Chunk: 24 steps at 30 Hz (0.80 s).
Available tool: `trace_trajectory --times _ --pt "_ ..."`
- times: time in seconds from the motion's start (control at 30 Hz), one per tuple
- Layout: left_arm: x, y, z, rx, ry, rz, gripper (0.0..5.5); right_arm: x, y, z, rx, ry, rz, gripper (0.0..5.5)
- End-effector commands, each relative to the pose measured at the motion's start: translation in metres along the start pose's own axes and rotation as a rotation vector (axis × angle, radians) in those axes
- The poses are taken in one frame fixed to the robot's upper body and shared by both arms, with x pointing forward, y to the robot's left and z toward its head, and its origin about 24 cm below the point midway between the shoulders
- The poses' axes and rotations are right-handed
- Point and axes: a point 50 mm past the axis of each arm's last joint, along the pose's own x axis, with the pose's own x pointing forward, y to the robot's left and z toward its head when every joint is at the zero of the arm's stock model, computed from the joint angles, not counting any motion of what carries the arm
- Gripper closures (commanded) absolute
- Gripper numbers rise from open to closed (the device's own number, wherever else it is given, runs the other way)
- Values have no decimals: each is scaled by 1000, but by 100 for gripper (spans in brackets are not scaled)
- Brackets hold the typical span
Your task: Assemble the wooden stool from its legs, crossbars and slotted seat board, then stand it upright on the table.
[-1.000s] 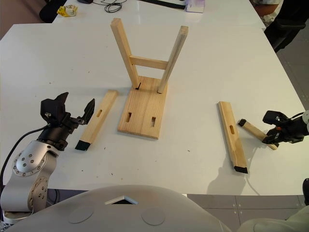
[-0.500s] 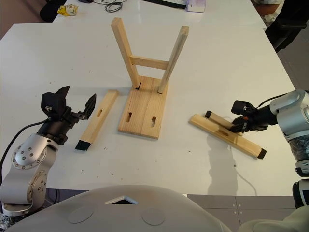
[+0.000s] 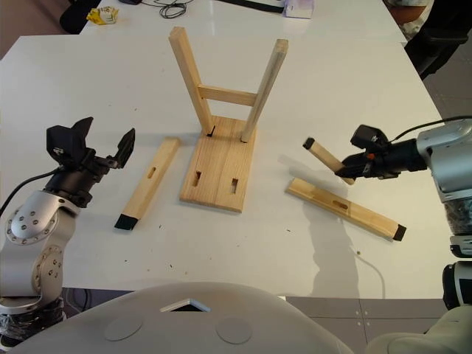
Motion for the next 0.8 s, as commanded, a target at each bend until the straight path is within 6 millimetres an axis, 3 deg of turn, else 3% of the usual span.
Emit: trace_trajectory --times 0.03,0.1,0.2,0.33,0.43,0.53,0.63,0.8 --pt "3 17 10 58 -20 -26 109 -29 11 39 -70 -170 58 418" --pt "8 19 18 71 -58 -81 109 -39 19 50 -81 -226 112 418" --pt "13 9 41 -72 -142 -359 109 -47 34 73 -119 -320 229 418" --pt "22 -3 71 -304 -227 -732 109 -17 48 101 -177 -363 360 418" --pt "37 -8 78 -425 -221 -838 109 9 54 110 -193 -355 409 418" --pt "47 -17 86 -499 -230 -892 109 23 60 118 -201 -377 456 418" --pt "58 -33 88 -549 -214 -956 109 32 67 128 -215 -413 484 418" --pt "55 -45 75 -544 -139 -1026 109 38 74 139 -226 -451 523 418"
